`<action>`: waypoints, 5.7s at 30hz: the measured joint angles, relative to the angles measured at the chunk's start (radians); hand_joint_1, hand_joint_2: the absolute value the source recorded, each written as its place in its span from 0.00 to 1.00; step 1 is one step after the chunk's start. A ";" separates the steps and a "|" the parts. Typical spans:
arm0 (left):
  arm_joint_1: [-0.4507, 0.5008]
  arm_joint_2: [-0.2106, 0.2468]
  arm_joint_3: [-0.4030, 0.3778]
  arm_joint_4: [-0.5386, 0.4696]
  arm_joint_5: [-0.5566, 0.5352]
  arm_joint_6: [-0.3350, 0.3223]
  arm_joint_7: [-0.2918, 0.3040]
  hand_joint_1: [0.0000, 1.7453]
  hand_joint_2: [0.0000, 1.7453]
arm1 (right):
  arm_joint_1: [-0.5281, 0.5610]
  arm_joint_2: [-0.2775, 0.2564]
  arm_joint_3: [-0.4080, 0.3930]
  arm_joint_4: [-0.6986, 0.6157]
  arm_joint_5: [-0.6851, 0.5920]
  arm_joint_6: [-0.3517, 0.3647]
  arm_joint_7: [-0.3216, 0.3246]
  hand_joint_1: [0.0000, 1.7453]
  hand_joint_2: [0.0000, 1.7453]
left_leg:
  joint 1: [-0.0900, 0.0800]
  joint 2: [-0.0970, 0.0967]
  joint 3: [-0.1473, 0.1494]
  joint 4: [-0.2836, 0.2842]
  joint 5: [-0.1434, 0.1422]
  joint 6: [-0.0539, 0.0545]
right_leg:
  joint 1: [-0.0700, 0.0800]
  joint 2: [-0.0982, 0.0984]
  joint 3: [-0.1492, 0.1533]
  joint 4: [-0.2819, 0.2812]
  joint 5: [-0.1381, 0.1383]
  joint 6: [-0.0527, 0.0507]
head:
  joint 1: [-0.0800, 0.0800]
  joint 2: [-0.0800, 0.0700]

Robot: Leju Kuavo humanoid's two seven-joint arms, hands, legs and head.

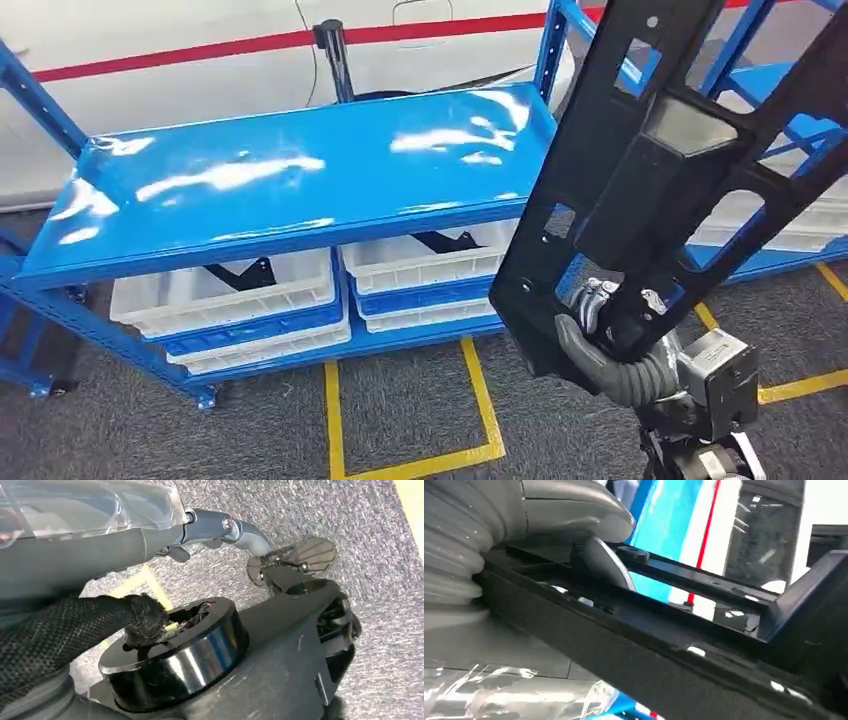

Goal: Take the parts from the cabinet and place them on the table.

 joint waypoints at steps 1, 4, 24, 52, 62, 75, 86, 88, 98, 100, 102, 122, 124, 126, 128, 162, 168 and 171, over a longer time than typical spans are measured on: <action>0.000 0.000 0.000 0.000 0.000 0.000 0.000 0.00 1.00 | -0.002 0.000 0.000 0.000 -0.002 0.001 -0.004 1.00 1.00 | 0.002 0.001 -0.007 -0.001 0.011 -0.004 | 0.002 0.000 -0.012 0.007 0.005 -0.008 | 0.000 0.000; 0.004 0.000 0.000 0.000 0.000 0.000 0.000 0.00 1.00 | -0.002 0.000 0.000 0.001 -0.010 0.004 -0.006 1.00 1.00 | 0.010 -0.007 -0.044 0.062 -0.082 -0.028 | -0.006 -0.011 -0.047 0.005 0.040 -0.038 | -0.001 0.000; 0.004 -0.013 0.000 0.000 -0.014 0.021 0.008 0.00 1.00 | 0.017 -0.020 -0.029 0.013 -0.060 0.010 -0.043 1.00 1.00 | 0.003 -0.008 0.086 -0.036 -0.064 0.026 | -0.004 -0.003 -0.264 0.352 -0.037 0.011 | 0.006 0.000; 0.006 -0.001 0.000 0.000 0.018 0.021 0.002 0.00 1.00 | 0.016 -0.079 -0.140 -0.006 0.034 -0.039 0.045 1.00 1.00 | 0.011 -0.002 0.124 -0.060 -0.076 0.027 | 0.000 0.000 -0.269 0.216 -0.017 0.002 | 0.009 0.000; 0.005 0.002 0.000 0.000 0.012 0.021 0.009 0.00 1.00 | 0.040 -0.093 -0.170 -0.031 0.042 -0.064 0.053 1.00 1.00 | 0.002 0.066 0.031 0.001 -0.036 0.000 | 0.004 -0.043 -0.046 0.016 0.023 -0.016 | 0.008 0.000; 0.004 0.008 0.000 0.000 0.014 0.024 0.000 0.00 1.00 | 0.061 -0.092 -0.178 -0.044 0.032 -0.089 0.039 1.00 1.00 | 0.010 -0.082 0.145 -0.024 -0.120 0.020 | 0.015 0.072 -0.135 0.015 0.111 -0.048 | 0.007 0.000; 0.008 0.004 0.000 0.000 0.018 0.024 0.005 0.00 1.00 | 0.094 -0.093 -0.186 -0.053 0.024 -0.099 0.034 1.00 1.00 | 0.021 0.030 0.104 -0.038 -0.078 0.011 | -0.014 0.001 -0.244 0.308 -0.032 0.010 | 0.010 0.000; 0.007 0.004 0.000 0.000 0.018 0.024 0.010 0.00 1.00 | 0.096 -0.093 -0.186 -0.053 0.024 -0.098 0.033 1.00 1.00 | 0.032 0.053 0.100 -0.025 -0.083 -0.001 | -0.026 -0.025 -0.118 0.105 0.050 0.029 | 0.010 0.000; 0.005 0.011 0.000 0.001 0.014 0.024 0.013 0.00 1.00 | 0.102 -0.094 -0.174 -0.059 0.044 -0.077 0.023 1.00 1.00 | 0.032 -0.003 -0.030 0.272 -0.254 -0.041 | -0.003 0.013 -0.136 0.042 0.075 -0.045 | 0.006 0.000; 0.003 0.011 0.000 0.001 0.014 0.024 0.014 0.00 1.00 | 0.102 -0.094 -0.170 -0.059 0.045 -0.077 0.023 1.00 1.00 | 0.025 -0.005 -0.053 0.339 -0.266 -0.030 | 0.007 0.032 -0.146 0.042 0.084 -0.048 | 0.006 0.000; 0.003 0.011 0.000 0.001 0.013 0.025 0.024 0.00 1.00 | 0.105 -0.094 -0.168 -0.059 0.051 -0.083 0.022 1.00 1.00 | 0.012 -0.013 0.022 0.207 -0.199 -0.007 | 0.015 0.056 -0.149 0.042 0.090 -0.051 | 0.006 0.000; 0.003 0.026 0.000 0.004 0.014 0.029 0.046 0.00 1.00 | 0.158 -0.083 -0.143 -0.077 0.075 -0.148 -0.004 1.00 1.00 | 0.009 0.100 0.115 -0.026 -0.103 -0.012 | -0.014 -0.046 -0.120 0.027 0.076 0.003 | 0.005 0.000; 0.003 0.026 0.000 0.004 0.014 0.029 0.047 0.00 1.00 | 0.161 -0.083 -0.142 -0.077 0.075 -0.150 -0.004 1.00 1.00 | 0.013 0.120 0.116 -0.024 -0.102 -0.020 | -0.010 -0.023 -0.127 0.027 0.082 -0.013 | 0.004 0.000; 0.001 0.025 0.000 0.004 0.014 0.029 0.047 0.00 1.00 | 0.160 -0.083 -0.142 -0.080 0.075 -0.151 -0.004 1.00 1.00 | 0.023 0.027 0.092 0.037 -0.159 -0.033 | -0.013 -0.009 -0.134 0.026 0.090 -0.027 | 0.002 0.000; 0.004 0.026 0.000 0.004 0.014 0.029 0.048 0.00 1.00 | 0.159 -0.082 -0.141 -0.080 0.075 -0.151 -0.004 1.00 1.00 | 0.023 -0.002 0.017 0.211 -0.254 -0.034 | -0.010 0.009 -0.144 0.026 0.097 -0.036 | 0.002 0.000; 0.004 0.025 0.000 0.004 0.016 0.031 0.045 0.00 1.00 | 0.167 -0.083 -0.125 -0.084 0.074 -0.158 -0.001 1.00 1.00 | 0.014 -0.010 -0.032 0.308 -0.256 -0.005 | -0.006 0.052 -0.161 0.058 0.082 -0.034 | -0.002 0.000; 0.000 0.032 0.000 0.005 0.018 0.024 0.045 0.00 1.00 | 0.167 -0.082 -0.125 -0.083 0.074 -0.158 0.000 1.00 1.00 | -0.020 -0.093 0.100 -0.002 -0.113 0.044 | -0.025 0.119 -0.169 0.050 0.099 -0.019 | -0.003 0.000; -0.001 0.029 0.000 0.004 0.018 0.030 0.045 0.00 1.00 | 0.168 -0.084 -0.126 -0.085 0.075 -0.158 0.000 1.00 1.00 | -0.009 -0.051 0.128 -0.074 -0.070 0.042 | -0.020 0.104 -0.169 0.038 0.105 -0.011 | -0.004 0.000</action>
